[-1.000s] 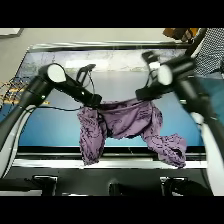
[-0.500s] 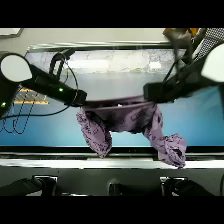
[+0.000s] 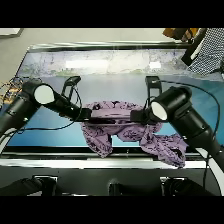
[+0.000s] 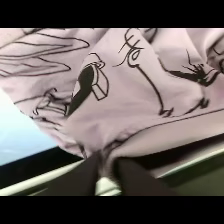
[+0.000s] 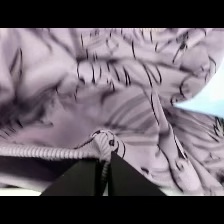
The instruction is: Fold the clothes and pants, and hang the long-sleeved shirts on hangers.
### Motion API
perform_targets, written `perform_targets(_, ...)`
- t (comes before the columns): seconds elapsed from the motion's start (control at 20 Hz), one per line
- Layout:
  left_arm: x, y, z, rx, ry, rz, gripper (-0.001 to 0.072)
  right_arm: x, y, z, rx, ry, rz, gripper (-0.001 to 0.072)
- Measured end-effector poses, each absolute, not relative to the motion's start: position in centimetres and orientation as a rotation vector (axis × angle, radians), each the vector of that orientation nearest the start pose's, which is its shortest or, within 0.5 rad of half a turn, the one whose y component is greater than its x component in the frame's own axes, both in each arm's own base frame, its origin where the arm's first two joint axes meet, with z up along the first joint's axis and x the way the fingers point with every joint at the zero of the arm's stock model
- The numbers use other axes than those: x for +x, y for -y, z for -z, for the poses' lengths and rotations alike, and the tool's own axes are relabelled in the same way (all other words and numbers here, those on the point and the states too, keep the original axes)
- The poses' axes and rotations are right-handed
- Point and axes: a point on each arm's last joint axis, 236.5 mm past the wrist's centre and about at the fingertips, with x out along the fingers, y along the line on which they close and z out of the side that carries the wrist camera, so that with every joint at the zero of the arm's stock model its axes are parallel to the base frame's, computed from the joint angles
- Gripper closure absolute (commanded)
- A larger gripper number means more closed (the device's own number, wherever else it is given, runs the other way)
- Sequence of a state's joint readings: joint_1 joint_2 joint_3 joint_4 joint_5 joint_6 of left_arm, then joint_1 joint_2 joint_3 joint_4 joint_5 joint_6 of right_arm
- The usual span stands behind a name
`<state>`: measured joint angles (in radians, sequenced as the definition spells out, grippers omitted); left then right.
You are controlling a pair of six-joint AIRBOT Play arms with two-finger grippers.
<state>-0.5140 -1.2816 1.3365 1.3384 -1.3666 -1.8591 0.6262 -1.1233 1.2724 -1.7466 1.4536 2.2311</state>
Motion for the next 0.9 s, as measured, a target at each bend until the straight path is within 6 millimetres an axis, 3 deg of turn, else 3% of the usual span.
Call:
perform_targets(0.05, 30.5, 23.3, -6.0, -0.090, -1.393, 0.399, 0.0172, 29.7, -16.4, -8.5, 0.055, -1.243, 0.020, 0.0673)
perform_targets(0.1, 30.7, 23.3, -5.8, -0.100, -1.390, 0.395, 0.0170, 30.1, -16.8, -8.0, 0.068, -1.240, 0.022, 0.0673)
perform_targets(0.2, 31.4, 22.8, -5.9, -0.135, -1.380, 0.378, 0.0092, 30.5, -17.5, -7.5, 0.091, -1.235, 0.015, 0.0673)
perform_targets(0.3, 32.4, 20.3, -6.6, -0.183, -1.358, 0.324, 0.0093, 30.7, -17.9, -7.3, 0.103, -1.231, 0.008, 0.0673)
perform_targets(0.4, 33.7, 15.4, -7.4, -0.223, -1.322, 0.235, 0.0095, 30.7, -18.0, -7.1, 0.094, -1.235, -0.004, 0.0673)
perform_targets(0.55, 34.5, 5.5, -7.3, -0.248, -1.287, 0.079, 0.0099, 30.5, -18.0, -6.9, 0.054, -1.247, -0.030, 0.0673)
perform_targets(0.7, 33.0, -3.4, -6.2, -0.273, -1.302, -0.069, 0.0108, 30.2, -17.8, -6.8, 0.017, -1.259, -0.045, 0.0672)
perform_targets(0.9, 31.5, -12.2, -5.2, -0.370, -1.244, -0.259, 0.0107, 30.0, -17.8, -6.7, -0.001, -1.266, -0.054, 0.0673)
